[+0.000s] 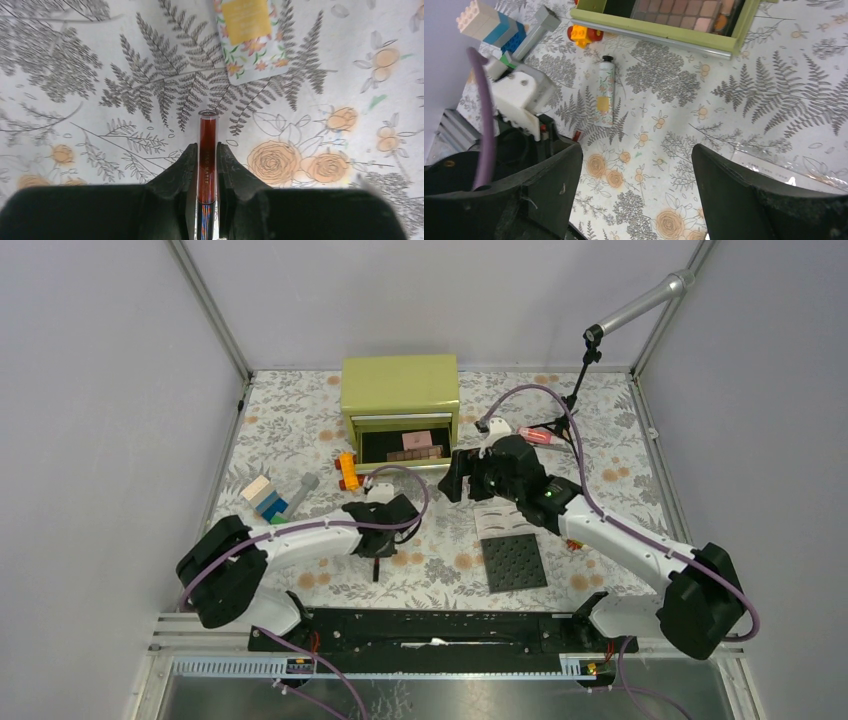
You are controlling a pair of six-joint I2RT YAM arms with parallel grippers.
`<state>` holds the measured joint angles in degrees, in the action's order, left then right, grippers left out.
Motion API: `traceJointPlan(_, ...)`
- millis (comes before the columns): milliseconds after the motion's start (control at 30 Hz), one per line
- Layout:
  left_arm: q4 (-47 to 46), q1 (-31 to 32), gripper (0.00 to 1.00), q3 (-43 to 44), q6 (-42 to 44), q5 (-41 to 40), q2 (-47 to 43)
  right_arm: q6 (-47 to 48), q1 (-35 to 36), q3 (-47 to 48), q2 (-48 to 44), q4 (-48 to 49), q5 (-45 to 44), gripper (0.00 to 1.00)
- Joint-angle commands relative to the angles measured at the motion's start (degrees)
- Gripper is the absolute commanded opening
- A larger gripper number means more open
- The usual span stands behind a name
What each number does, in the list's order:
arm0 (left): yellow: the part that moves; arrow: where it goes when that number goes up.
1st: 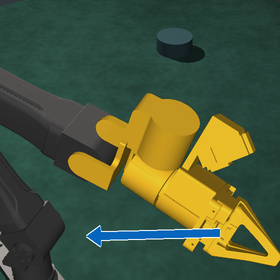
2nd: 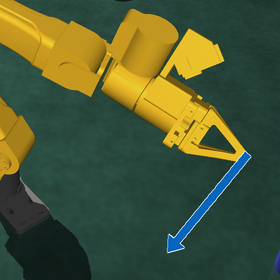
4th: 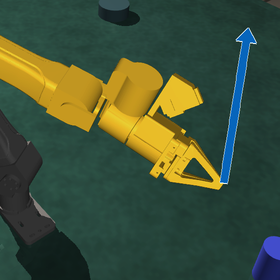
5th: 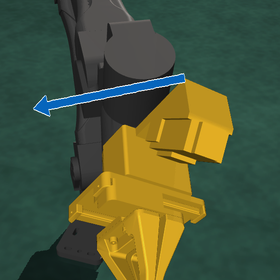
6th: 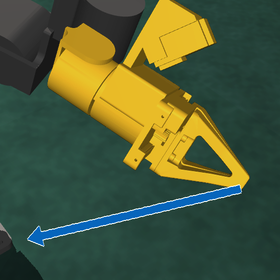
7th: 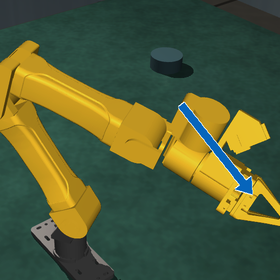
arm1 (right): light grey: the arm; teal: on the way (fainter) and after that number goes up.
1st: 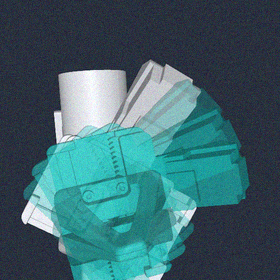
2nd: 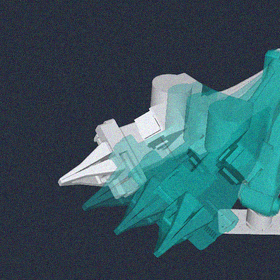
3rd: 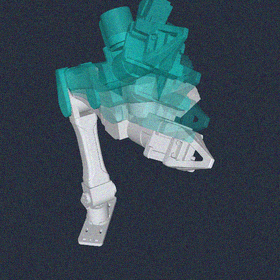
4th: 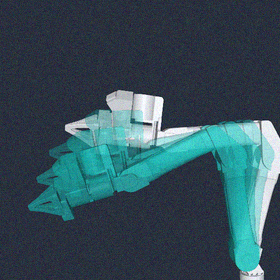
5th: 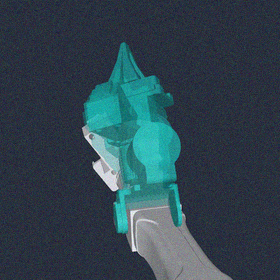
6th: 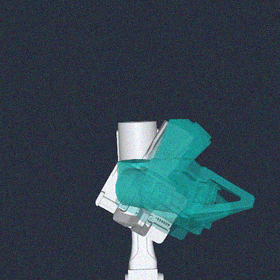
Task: Organize the makeup
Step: Pick up the makeup from the center of the board, then place the makeup in the drawer.
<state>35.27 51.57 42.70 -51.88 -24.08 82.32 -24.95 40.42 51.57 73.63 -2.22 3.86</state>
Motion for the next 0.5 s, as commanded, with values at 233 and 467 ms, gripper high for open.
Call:
traceJointPlan(233, -4.3, -0.3, 0.0, 21.4, 26.9, -13.9, -1.9, 2.5, 0.3, -2.7, -7.4, 1.5, -7.5, 0.88)
traceJointPlan(467, -15.3, -4.8, 0.0, 29.0, 45.9, -8.7, 6.8, 4.6, 0.3, -3.2, -16.5, -4.4, -17.1, 0.88)
